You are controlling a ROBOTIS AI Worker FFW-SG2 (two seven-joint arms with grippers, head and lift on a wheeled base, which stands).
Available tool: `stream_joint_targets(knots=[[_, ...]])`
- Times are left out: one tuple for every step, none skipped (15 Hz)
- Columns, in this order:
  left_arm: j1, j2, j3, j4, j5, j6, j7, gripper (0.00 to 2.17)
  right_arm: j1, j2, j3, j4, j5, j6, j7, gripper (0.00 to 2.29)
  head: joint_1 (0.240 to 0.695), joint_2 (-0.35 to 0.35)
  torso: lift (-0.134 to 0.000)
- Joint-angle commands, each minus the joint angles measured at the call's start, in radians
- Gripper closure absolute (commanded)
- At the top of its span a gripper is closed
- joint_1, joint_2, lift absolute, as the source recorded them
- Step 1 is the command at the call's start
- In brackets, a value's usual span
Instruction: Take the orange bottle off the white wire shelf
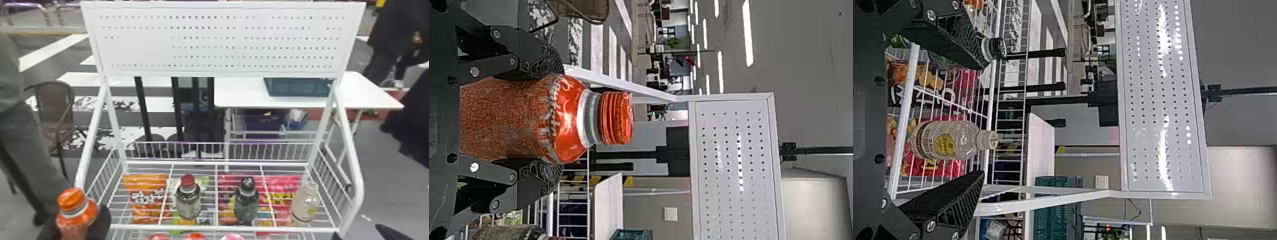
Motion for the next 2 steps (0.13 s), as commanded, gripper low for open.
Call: stream_joint_targets(knots=[[0.005,0.000,0.000,-0.012,0.000,0.000,-0.002,0.77,0.000,0.000,0.000,0.001,0.000,0.000,0.000,0.15,0.499,0.000,0.000],[0.006,0.000,0.000,-0.015,0.000,0.000,-0.002,0.77,0.000,0.000,0.000,0.001,0.000,0.000,0.000,0.15,0.499,0.000,0.000]])
